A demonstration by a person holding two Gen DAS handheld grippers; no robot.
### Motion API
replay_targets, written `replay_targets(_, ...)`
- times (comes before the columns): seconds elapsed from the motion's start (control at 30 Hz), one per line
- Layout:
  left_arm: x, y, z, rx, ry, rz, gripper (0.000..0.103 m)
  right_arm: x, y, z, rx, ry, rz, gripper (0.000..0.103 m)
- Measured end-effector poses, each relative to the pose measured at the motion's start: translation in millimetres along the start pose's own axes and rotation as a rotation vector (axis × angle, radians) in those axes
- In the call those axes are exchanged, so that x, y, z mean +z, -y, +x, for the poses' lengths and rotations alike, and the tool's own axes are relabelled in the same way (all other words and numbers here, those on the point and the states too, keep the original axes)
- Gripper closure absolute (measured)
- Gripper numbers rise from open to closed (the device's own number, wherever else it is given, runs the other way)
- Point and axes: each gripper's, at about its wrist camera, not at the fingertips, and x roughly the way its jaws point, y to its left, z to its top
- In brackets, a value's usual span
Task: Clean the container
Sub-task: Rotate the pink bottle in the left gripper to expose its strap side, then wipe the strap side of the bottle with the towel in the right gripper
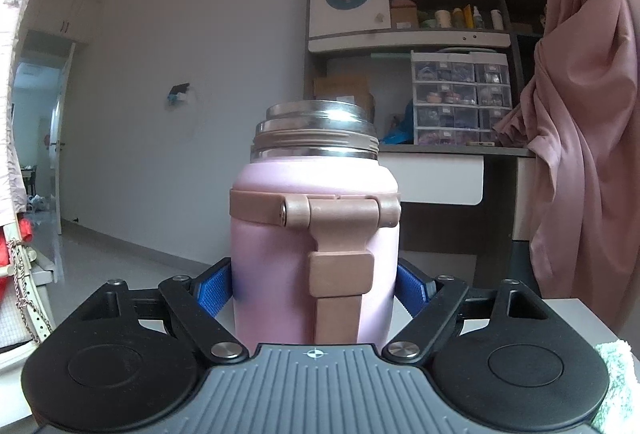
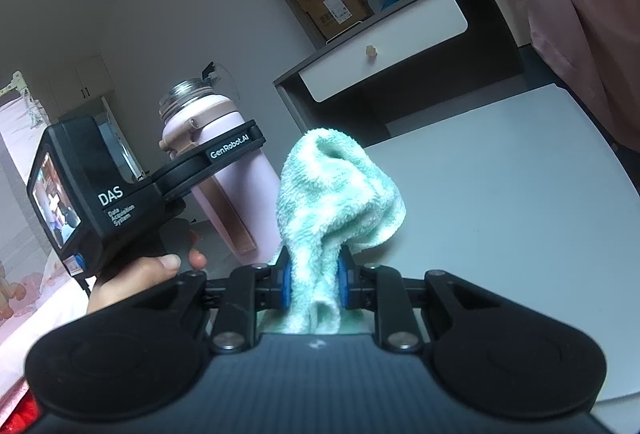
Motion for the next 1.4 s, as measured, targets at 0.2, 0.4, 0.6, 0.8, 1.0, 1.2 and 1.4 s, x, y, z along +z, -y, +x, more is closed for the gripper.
replay_targets(0.2,-2,-2,1,-0.032,0.0,0.008,0.02,2,3,0,0.003,-0.003,-0.003,0.081)
replay_targets(0.4,-4,-17,9,-0.159,-0.009,0.013,0.02,3,3,-2,0.003,0.006,-0.002,0.081)
replay_targets(0.6,-8,-29,23,-0.262,-0.031,0.017,0.02,1,-1,-2,0.006,0.007,-0.006,0.081)
replay_targets(0.8,-18,-36,34,-0.335,-0.025,0.016,0.021,-2,-5,-1,0.006,0.0,-0.014,0.081)
replay_targets(1.0,-27,-49,47,-0.464,-0.016,0.022,0.021,-3,-7,0,0.0,0.0,-0.01,0.081)
replay_targets(1.2,-34,-66,67,-0.626,-0.029,0.038,0.021,-3,-8,2,-0.006,-0.002,-0.011,0.081)
replay_targets(1.4,-42,-78,93,-0.803,-0.044,0.048,0.021,-5,-12,8,-0.011,-0.013,-0.013,0.081)
